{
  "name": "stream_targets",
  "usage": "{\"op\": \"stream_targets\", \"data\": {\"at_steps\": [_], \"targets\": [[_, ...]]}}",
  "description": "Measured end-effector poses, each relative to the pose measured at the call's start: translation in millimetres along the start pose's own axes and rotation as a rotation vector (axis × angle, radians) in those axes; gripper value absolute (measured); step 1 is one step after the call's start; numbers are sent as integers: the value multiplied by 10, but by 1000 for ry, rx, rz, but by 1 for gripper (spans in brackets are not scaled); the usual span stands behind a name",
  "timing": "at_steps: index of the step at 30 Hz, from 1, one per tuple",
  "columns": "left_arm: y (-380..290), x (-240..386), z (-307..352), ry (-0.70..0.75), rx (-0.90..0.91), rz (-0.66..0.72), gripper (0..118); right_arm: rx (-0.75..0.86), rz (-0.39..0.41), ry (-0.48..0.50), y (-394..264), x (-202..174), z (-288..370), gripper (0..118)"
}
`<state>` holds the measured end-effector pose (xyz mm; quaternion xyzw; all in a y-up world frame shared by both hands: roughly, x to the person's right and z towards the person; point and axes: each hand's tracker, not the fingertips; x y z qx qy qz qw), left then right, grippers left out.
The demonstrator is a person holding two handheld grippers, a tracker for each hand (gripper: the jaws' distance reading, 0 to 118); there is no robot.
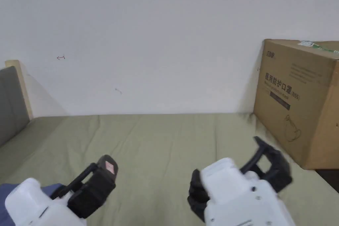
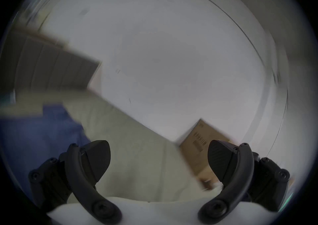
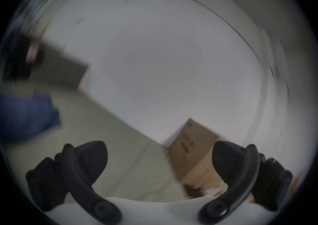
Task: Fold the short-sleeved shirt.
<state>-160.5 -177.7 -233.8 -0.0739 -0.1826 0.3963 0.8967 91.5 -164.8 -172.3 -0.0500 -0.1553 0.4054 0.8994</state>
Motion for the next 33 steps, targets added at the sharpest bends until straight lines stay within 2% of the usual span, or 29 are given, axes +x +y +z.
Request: {"op": "stream_targets", "data": {"at_steps": [1,2,3,4,5,6,8,10,13,15,17,18,20,21,22,24,27,33], "targets": [[-47,-127,-8,8,-12,120,115,-12,153,-4,-7,-139,-5,118],[-112,-275,-24,22,-28,258,115,-12,324,32,-41,-316,-12,118],[-175,-387,-33,59,-43,357,115,28,435,47,-103,-459,12,118],[-218,-483,-42,70,-57,411,115,63,493,56,-165,-566,30,118],[-264,-564,-50,95,-73,456,115,73,513,116,-206,-624,42,118],[-271,-599,-54,126,-85,466,115,53,464,165,-215,-620,41,118],[-246,-599,-55,148,-73,395,115,-19,289,250,-170,-520,5,118],[-173,-473,-61,168,-55,249,115,-45,118,252,-115,-352,-31,118],[3,-117,-110,158,-45,-62,115,-40,-174,207,-108,27,-58,118],[77,206,-129,150,-46,-365,115,-43,-461,160,-190,246,-9,118],[1,429,-92,116,-25,-675,115,-35,-713,160,-351,381,40,118],[-84,515,-56,107,-7,-849,115,-62,-806,135,-451,395,75,118],[-304,554,-7,139,44,-1077,115,-90,-951,99,-643,370,143,118],[-382,543,11,144,50,-1128,115,-103,-986,99,-713,351,158,118],[-418,531,18,127,43,-1124,115,-123,-991,99,-745,339,166,118],[-389,529,14,86,-34,-1032,115,-121,-950,95,-735,298,185,118],[-318,505,8,76,-20,-892,115,-54,-867,80,-627,316,216,118],[-168,494,-11,98,-1,-824,118,-42,-774,23,-453,363,288,118]]}}
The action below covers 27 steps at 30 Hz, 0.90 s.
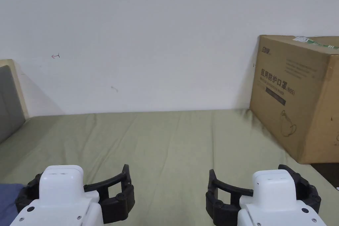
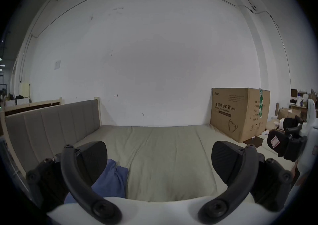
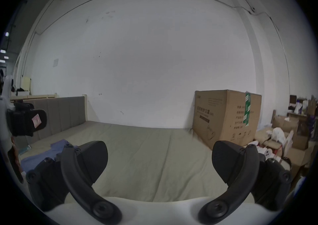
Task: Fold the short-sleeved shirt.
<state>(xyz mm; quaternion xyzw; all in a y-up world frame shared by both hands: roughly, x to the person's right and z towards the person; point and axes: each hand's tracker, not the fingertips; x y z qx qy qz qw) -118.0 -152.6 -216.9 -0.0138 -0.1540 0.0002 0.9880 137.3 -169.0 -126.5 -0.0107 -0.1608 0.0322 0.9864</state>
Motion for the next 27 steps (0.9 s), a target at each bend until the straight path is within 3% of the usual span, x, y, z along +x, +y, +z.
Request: {"op": "stream_targets", "data": {"at_steps": [4,5,6,7,8,9,12,14,22,27], "targets": [[11,12,24,-6,-63,-25,117,-40,-15,-6,29,0,12,117],[2,19,40,-22,-62,-27,112,-44,-23,18,19,8,14,112],[-11,36,55,-24,-61,-39,99,-31,-22,24,0,-2,27,97],[-20,57,43,-18,-58,-45,64,-19,-15,-2,-9,-43,39,48],[-22,77,26,4,-56,-54,34,-28,4,-36,-22,-74,4,12],[-34,77,9,5,-58,-59,13,-36,-1,-44,-43,-70,-19,10],[-20,43,6,-23,-69,-32,0,-70,-36,-5,-53,-36,-28,8],[-41,41,-15,-16,-63,-26,0,-61,-18,-21,-64,-42,-20,1],[-28,12,-31,-24,-81,-19,0,-78,-21,0,-12,-43,-81,0],[62,-234,96,48,-70,-12,0,-82,-41,100,61,-221,-173,0]]}}
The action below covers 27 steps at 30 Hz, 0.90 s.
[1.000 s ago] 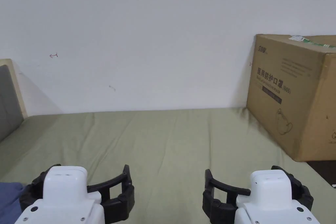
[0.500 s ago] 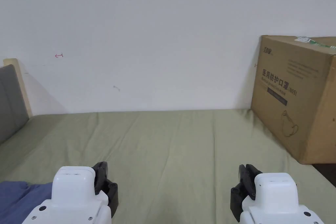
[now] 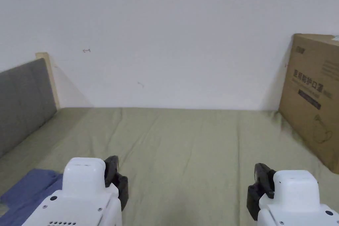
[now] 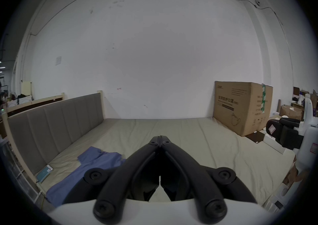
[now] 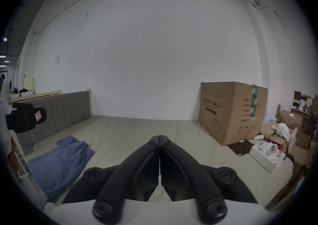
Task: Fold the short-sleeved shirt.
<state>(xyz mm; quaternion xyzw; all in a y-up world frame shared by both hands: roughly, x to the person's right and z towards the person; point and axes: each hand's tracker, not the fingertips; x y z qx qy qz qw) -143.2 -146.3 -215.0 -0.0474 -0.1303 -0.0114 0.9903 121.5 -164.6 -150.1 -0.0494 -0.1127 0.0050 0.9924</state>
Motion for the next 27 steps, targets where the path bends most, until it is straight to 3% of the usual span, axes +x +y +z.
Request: {"op": "stream_targets", "data": {"at_steps": [12,17,22,27], "targets": [[25,-1022,806,380,-16,28,0,-45,1,450,75,-1211,-223,0],[-3,-1171,896,426,-36,35,0,-71,-5,510,43,-1409,-295,0],[-134,-1239,707,426,-88,58,0,-90,11,510,-9,-1420,-392,0],[-671,-1510,-6,365,-316,147,0,-152,17,506,-156,-1405,-544,0]]}}
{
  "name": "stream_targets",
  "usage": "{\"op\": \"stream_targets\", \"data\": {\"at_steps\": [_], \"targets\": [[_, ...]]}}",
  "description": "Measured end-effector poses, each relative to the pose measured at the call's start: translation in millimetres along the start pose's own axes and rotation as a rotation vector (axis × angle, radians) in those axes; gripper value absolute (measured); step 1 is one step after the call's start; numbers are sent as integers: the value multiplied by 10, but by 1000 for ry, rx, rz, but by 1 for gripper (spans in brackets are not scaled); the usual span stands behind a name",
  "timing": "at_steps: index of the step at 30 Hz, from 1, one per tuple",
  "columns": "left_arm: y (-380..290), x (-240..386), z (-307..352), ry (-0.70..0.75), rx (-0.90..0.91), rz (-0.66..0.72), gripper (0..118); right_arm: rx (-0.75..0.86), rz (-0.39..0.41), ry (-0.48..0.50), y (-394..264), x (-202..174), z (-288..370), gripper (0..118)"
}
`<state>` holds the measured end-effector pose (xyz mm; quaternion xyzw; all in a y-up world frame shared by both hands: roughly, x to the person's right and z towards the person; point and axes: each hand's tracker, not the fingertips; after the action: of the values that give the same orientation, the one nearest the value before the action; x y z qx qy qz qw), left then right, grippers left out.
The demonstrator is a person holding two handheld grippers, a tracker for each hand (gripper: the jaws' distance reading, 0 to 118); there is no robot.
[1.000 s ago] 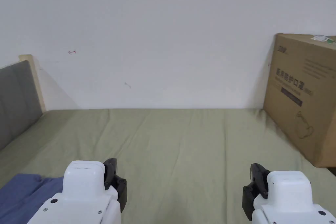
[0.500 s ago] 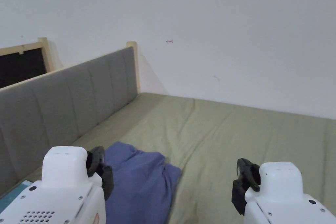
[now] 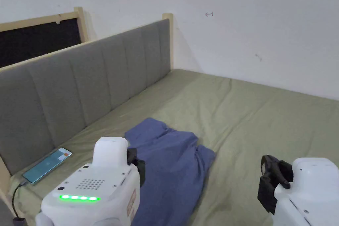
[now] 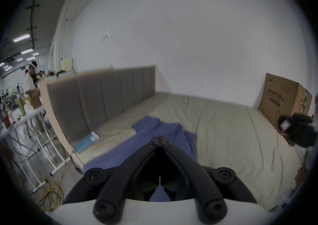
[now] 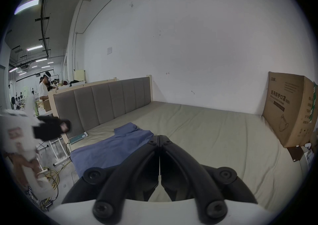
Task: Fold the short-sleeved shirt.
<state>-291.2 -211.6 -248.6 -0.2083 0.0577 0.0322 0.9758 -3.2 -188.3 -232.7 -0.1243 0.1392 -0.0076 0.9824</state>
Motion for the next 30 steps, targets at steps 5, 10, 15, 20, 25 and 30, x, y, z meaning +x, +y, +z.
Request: {"op": "stream_targets", "data": {"at_steps": [5,10,15,20,25,30], "targets": [[-428,-116,-1184,14,-270,91,0,-62,13,3,-155,69,-181,0],[-527,-78,-1845,-54,-404,29,16,-129,7,-13,-271,190,-386,0],[-449,-13,-2301,-63,-471,74,112,-188,-36,-23,-370,332,-544,0],[-690,45,-2811,-11,-611,88,107,-229,-21,-46,-465,408,-604,0],[-694,148,-2793,32,-620,24,71,-270,-54,-72,-563,547,-641,0],[-690,-91,-2811,65,-606,52,6,-306,-137,-80,-646,645,-664,0]]}}
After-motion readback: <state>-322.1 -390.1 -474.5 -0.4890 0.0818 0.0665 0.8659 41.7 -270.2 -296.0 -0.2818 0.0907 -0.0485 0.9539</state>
